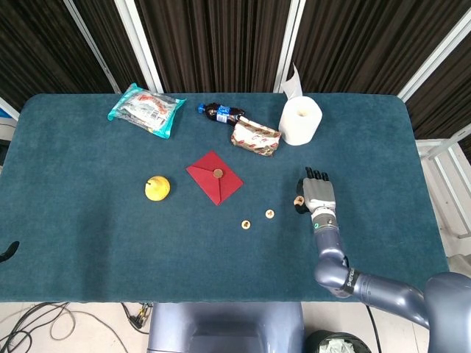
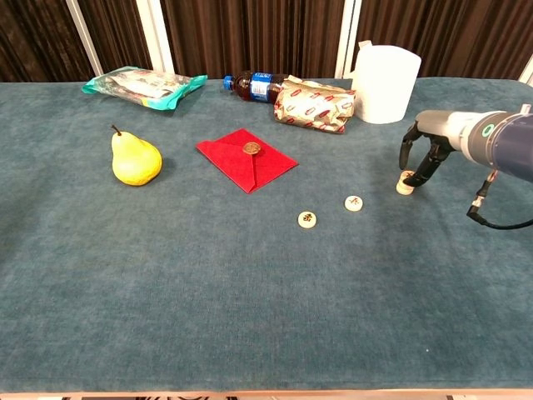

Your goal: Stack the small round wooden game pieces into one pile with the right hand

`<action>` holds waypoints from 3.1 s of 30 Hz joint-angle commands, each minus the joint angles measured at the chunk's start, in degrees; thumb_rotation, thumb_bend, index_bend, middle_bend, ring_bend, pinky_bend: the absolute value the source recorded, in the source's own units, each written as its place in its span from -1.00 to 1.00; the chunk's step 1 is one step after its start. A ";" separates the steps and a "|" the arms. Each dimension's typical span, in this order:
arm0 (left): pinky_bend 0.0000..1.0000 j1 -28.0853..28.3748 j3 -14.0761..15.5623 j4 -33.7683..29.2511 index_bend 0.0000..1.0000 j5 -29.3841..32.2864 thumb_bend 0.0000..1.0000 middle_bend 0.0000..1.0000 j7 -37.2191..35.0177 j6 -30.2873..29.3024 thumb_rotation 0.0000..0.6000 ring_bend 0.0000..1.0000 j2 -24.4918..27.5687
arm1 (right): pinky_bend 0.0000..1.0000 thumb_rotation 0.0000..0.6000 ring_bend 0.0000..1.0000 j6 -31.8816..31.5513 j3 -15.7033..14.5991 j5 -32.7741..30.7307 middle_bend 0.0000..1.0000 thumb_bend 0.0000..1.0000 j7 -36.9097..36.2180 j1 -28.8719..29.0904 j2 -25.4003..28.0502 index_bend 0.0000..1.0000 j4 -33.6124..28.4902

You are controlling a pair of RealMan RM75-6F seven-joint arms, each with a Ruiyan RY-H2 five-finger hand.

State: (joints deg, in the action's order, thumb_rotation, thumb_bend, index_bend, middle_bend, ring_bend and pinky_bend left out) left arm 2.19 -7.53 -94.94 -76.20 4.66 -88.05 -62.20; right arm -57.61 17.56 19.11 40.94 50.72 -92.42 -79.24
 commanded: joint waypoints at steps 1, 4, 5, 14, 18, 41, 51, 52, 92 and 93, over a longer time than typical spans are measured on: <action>-1.00 0.01 -0.02 0.00 -0.78 0.05 -0.67 -1.00 -0.04 0.04 1.00 -1.00 0.00 | -1.00 1.00 -1.00 -1.20 0.08 2.27 -1.00 -0.22 -0.81 -0.30 1.21 -0.16 -2.83; -1.00 0.01 -0.08 0.03 -0.78 0.10 -0.67 -1.00 -0.08 -0.01 1.00 -1.00 -0.01 | -1.00 1.00 -1.00 -2.99 -0.69 5.59 -1.00 -0.21 -1.37 -0.93 2.36 -0.17 -6.81; -1.00 0.00 -0.07 0.03 -0.78 0.08 -0.67 -1.00 -0.10 -0.03 1.00 -1.00 -0.02 | -1.00 1.00 -1.00 -3.54 -1.11 6.72 -1.00 -0.21 -1.47 -1.16 2.62 -0.18 -7.97; -1.00 -0.04 -0.08 -0.02 -0.78 0.06 -0.67 -1.00 -0.31 -0.04 1.00 -1.00 0.06 | -1.00 1.00 -1.00 -7.49 -6.87 16.58 -1.00 -0.22 -2.32 -3.52 0.88 -0.21 -13.23; -1.00 -0.10 -0.07 -0.08 -0.78 0.01 -0.67 -1.00 -0.60 -0.08 1.00 -1.00 0.18 | -1.00 1.00 -1.00 -7.78 -7.99 18.00 -1.00 -0.22 -1.94 -3.63 -1.00 -0.21 -11.87; -1.00 -0.13 -0.15 -0.23 -0.78 0.06 -0.67 -1.00 0.06 -0.38 1.00 -1.00 -0.06 | -1.00 1.00 -1.00 -4.74 -4.29 14.32 -1.00 -0.22 -0.68 -1.47 -6.67 -0.21 -2.47; -1.00 -0.11 -0.17 -0.24 -0.78 0.10 -0.67 -1.00 0.15 -0.38 1.00 -1.00 -0.11 | -1.00 1.00 -1.00 -4.04 -3.91 13.56 -1.00 -0.22 -0.34 -1.25 -7.84 -0.19 -0.48; -1.00 -0.14 -0.20 -0.23 -0.78 0.12 -0.67 -1.00 0.09 -0.42 1.00 -1.00 -0.11 | -1.00 1.00 -1.00 -3.99 -3.91 13.48 -1.00 -0.22 -0.32 -1.29 -7.84 -0.19 -0.43; -1.00 -0.07 -0.42 -0.28 -0.78 0.48 -0.67 -1.00 0.31 -0.38 1.00 -1.00 -0.22 | -1.00 1.00 -1.00 -3.45 -3.35 13.95 -1.00 -0.21 -0.62 -1.97 -9.64 0.02 0.88; -1.00 -0.06 -0.42 -0.30 -0.78 0.47 -0.67 -1.00 0.32 -0.39 1.00 -1.00 -0.22 | -1.00 1.00 -1.00 -3.44 -3.33 13.95 -1.00 -0.22 -0.58 -1.96 -9.67 0.03 0.92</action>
State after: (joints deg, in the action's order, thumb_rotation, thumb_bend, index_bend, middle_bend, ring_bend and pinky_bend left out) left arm 2.13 -7.96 -95.23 -75.72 4.98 -88.43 -62.42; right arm -61.06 14.23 33.06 40.36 48.76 -102.08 -78.32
